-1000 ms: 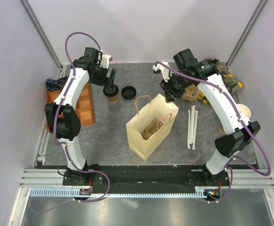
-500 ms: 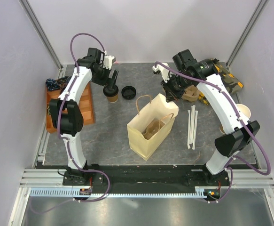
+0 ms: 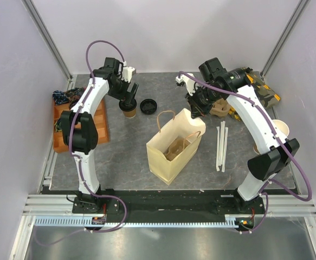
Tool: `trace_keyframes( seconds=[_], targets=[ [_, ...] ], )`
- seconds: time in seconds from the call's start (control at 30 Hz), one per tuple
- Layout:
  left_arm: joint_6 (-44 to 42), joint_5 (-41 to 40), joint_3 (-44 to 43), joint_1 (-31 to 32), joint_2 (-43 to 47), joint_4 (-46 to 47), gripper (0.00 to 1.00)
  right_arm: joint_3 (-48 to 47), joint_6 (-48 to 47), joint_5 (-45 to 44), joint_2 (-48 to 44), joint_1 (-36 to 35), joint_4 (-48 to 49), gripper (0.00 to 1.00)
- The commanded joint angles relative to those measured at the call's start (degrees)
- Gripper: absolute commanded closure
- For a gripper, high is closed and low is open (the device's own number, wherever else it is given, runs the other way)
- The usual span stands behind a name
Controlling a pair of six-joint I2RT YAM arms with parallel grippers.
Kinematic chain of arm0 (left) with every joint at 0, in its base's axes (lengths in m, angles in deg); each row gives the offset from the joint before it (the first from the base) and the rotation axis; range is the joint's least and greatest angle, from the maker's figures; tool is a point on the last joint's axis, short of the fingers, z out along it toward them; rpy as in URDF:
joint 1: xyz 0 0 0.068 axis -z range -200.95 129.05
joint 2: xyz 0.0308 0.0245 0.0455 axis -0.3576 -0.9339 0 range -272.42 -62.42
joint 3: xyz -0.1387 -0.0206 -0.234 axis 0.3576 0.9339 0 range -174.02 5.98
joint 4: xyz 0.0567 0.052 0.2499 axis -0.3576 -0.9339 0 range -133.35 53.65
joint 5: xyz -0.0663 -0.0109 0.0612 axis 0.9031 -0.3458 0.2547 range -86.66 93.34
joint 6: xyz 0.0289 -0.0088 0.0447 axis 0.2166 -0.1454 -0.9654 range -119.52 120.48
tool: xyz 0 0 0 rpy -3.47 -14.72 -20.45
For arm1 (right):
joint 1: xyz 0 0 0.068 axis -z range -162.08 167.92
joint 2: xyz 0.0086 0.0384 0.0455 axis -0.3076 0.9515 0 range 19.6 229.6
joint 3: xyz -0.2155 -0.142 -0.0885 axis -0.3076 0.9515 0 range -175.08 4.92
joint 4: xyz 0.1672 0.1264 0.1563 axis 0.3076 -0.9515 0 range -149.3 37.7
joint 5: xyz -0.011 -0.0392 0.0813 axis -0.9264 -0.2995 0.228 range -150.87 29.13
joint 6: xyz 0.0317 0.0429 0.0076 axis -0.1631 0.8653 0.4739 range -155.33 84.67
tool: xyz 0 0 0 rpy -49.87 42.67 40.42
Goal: Pack the takeout coffee
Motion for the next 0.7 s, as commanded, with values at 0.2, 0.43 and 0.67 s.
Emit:
trace_keyframes(
  seconds=[0.2, 0.43, 0.67],
  targets=[
    [-3.3, -0.8, 2.0, 1.2, -1.8, 3.7, 0.0, -0.2, 1.0, 0.0, -0.4, -0.1, -3.7, 1.0],
    [-4.2, -2.1, 3.5, 1.4, -2.3, 5.0, 0.0, -0.6, 1.1, -0.4, -0.4, -0.1, -3.8, 1.0],
    [-4.6, -2.9, 4.1, 1.9, -1.1, 5.9, 0.02, -0.5, 1.0, 0.0, 0.0, 0.0, -3.8, 1.0]
  ],
)
